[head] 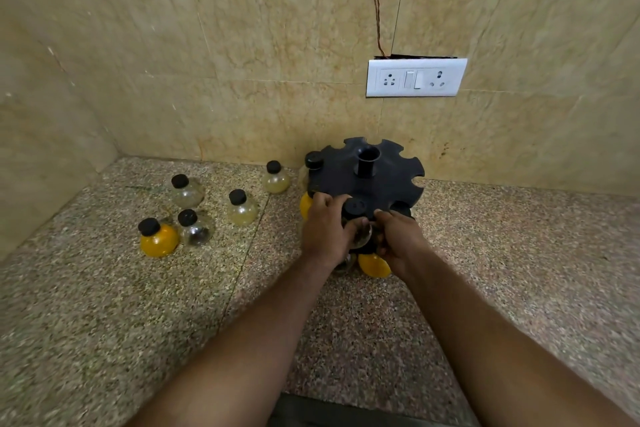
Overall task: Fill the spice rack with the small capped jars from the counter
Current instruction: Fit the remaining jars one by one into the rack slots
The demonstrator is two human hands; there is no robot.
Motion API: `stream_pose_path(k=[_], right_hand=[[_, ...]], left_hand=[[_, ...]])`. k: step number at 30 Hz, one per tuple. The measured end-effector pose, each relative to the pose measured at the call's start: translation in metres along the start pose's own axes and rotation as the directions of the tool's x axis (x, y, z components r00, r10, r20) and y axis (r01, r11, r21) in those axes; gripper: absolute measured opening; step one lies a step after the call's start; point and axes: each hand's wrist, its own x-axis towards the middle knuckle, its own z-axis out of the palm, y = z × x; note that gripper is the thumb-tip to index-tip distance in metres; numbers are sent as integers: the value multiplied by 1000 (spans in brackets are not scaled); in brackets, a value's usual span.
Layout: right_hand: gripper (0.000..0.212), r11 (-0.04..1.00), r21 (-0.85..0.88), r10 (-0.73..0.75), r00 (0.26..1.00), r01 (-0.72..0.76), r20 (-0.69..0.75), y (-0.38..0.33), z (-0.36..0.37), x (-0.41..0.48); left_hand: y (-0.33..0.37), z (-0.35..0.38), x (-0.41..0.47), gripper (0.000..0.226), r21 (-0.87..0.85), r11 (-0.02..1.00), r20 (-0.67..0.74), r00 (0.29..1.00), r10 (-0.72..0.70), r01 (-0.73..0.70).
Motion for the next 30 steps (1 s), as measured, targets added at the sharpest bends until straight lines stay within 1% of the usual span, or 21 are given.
stream_pose_path(k=[2, 4, 7, 9, 11, 13, 15, 17, 21, 23, 26, 29, 30], right_hand=[[15, 1000, 1, 2, 1000, -2, -7, 3, 3, 0], [18, 1000, -1, 29, 999, -29, 30, 2, 9, -3], [22, 995, -72, 71, 990, -63, 118, 1, 23, -8], [23, 988, -133, 98, 982, -76, 165, 4, 34, -8], [24, 982, -175, 109, 974, -74, 200, 10, 45, -6], [24, 965, -263, 88, 970, -27, 225, 19, 54, -6], [28, 923, -382, 64, 960, 46, 272, 31, 68, -5], [28, 880, -465, 65, 947, 93, 314, 46, 84, -2], [23, 774, -602, 52, 929, 194, 366, 76, 128, 13], [21, 693, -679, 44, 926, 242, 375, 87, 149, 22], [28, 534, -784, 26, 920, 318, 391, 93, 176, 30], [38, 376, -834, -12, 902, 404, 432, 106, 196, 48], [43, 314, -854, 2, 899, 415, 438, 112, 205, 55]], left_hand=[[-2, -1, 1, 51, 1, 1000, -21, 1000, -8, 8], [-8, -5, 3, 52, -7, 999, -61, 997, -47, 47], [-21, -13, 4, 52, -119, 986, -139, 982, -131, 114], [-29, -21, 7, 47, -183, 970, -163, 967, -194, 163], [-40, -29, 9, 43, -206, 960, -168, 960, -225, 190], [-52, -33, 8, 40, -213, 956, -150, 961, -234, 200], [-72, -35, 4, 41, -210, 940, -128, 946, -298, 268], [-95, -37, -1, 43, -214, 919, -117, 926, -359, 330], [-141, -45, -4, 50, -223, 871, -99, 878, -467, 438], [-164, -51, 0, 52, -215, 843, -85, 850, -520, 494], [-190, -56, 9, 53, -199, 830, -94, 833, -546, 521], [-210, -61, 21, 53, -186, 824, -114, 821, -559, 536], [-219, -61, 26, 54, -191, 828, -112, 826, -552, 527]])
